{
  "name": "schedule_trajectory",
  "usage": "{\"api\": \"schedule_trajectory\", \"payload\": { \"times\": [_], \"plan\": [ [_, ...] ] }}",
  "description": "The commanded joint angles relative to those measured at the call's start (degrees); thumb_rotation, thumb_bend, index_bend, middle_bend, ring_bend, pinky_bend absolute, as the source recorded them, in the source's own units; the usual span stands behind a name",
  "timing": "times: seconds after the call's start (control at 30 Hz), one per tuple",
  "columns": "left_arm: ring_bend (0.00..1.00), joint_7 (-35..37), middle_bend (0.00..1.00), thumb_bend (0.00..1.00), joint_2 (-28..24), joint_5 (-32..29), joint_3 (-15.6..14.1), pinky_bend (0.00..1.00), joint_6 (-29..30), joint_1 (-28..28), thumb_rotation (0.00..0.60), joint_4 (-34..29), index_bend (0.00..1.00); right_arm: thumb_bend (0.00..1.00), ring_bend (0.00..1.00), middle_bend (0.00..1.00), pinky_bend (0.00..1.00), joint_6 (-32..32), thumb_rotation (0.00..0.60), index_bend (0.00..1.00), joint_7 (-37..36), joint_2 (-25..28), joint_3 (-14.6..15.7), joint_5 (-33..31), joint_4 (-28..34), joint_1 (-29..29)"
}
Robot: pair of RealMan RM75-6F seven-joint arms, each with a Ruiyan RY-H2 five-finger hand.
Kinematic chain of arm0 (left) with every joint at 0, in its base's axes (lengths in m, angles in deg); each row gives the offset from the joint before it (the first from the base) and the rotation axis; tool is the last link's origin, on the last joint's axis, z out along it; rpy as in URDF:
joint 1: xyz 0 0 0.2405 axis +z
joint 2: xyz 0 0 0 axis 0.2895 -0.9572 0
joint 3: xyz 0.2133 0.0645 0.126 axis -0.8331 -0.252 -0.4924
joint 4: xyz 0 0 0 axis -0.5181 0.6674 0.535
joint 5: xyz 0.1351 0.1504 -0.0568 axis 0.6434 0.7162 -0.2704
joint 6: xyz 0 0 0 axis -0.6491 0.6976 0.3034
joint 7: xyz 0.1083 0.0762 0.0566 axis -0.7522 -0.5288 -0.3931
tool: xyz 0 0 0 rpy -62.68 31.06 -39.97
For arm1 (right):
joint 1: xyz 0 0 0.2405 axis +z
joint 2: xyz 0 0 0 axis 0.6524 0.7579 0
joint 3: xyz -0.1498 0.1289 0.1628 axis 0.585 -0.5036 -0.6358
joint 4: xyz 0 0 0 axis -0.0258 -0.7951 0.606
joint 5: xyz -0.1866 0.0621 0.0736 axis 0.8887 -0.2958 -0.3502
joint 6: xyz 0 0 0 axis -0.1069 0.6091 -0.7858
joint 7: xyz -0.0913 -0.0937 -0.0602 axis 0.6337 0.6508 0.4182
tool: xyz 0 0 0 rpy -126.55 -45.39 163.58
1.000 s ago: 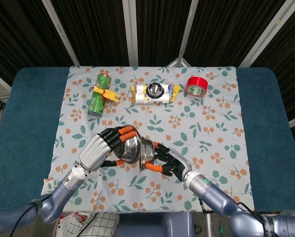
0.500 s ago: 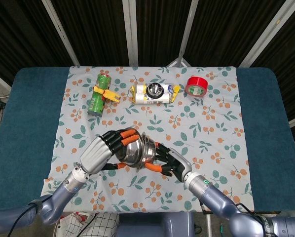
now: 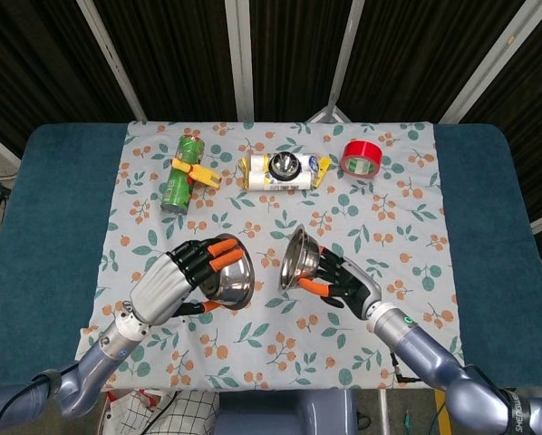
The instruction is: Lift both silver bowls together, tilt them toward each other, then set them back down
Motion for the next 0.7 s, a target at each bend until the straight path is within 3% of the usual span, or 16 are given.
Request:
{"api": "schedule_trajectory", "payload": {
  "times": [0.03, 0.4, 0.7],
  "plan": [
    [0.49, -0.48, 0.63, 0.53, 0.33, -0.48, 0.09, 0.68, -0.95, -0.28, 0.600, 0.00, 0.51, 0.33, 0.92, 0.92, 1.00, -0.97, 0.600, 0.98, -0.41, 0.12, -0.71, 1.42, 0.63, -0.82],
    [0.49, 0.45, 0.63, 0.54, 5.44, -0.78, 0.52, 0.68, -2.33, -1.94, 0.600, 2.43, 0.52, 0.33, 0.92, 0.92, 1.00, -1.36, 0.600, 0.98, 0.78, -1.95, -1.11, 1.11, 7.47, 1.84],
    [0.49, 0.87, 0.63, 0.55, 7.18, -0.29, 0.17, 0.68, -2.04, -2.26, 0.600, 3.43, 0.52, 0.33, 0.92, 0.92, 1.00, 0.65, 0.600, 0.98, 2.37, -3.29, 0.12, -0.32, 8.53, 3.47]
  ]
}}
